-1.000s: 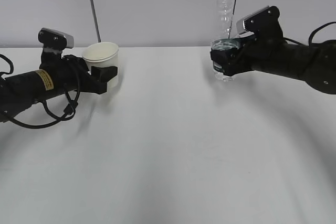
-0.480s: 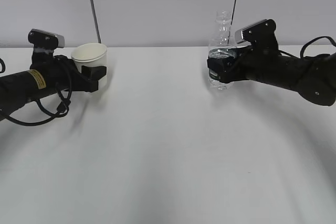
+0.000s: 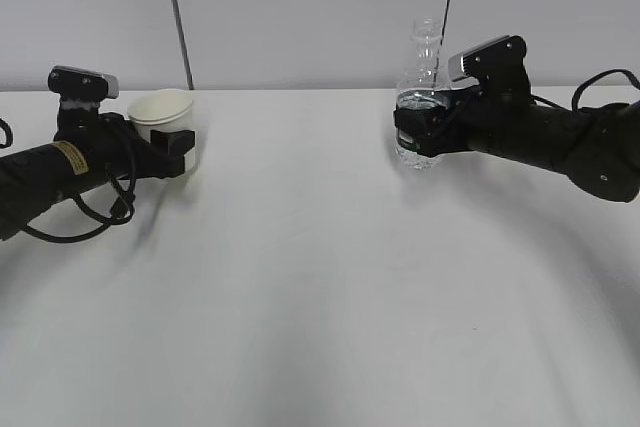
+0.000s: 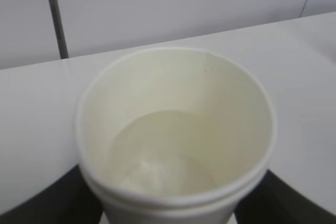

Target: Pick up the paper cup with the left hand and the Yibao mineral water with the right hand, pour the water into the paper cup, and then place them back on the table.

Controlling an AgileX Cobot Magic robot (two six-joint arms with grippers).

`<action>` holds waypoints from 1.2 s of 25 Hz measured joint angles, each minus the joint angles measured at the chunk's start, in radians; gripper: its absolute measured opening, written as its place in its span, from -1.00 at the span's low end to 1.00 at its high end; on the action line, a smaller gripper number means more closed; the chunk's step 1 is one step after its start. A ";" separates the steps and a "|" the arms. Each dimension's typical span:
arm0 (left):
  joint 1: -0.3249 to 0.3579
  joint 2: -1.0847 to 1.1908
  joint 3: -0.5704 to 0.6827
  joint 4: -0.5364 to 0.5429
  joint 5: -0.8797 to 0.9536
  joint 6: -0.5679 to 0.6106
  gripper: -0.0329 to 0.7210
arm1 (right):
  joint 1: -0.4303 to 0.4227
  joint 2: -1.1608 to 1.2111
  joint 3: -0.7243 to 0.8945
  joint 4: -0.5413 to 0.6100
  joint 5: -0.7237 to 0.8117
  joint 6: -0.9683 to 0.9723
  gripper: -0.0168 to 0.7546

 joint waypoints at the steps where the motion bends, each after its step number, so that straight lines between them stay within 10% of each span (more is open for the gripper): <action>1: 0.000 0.001 0.000 -0.013 0.000 0.000 0.22 | 0.000 0.000 0.000 0.000 0.000 0.000 0.31; 30: 0.000 0.080 -0.002 -0.034 -0.109 0.015 0.22 | 0.000 0.004 0.000 0.007 -0.006 0.002 0.31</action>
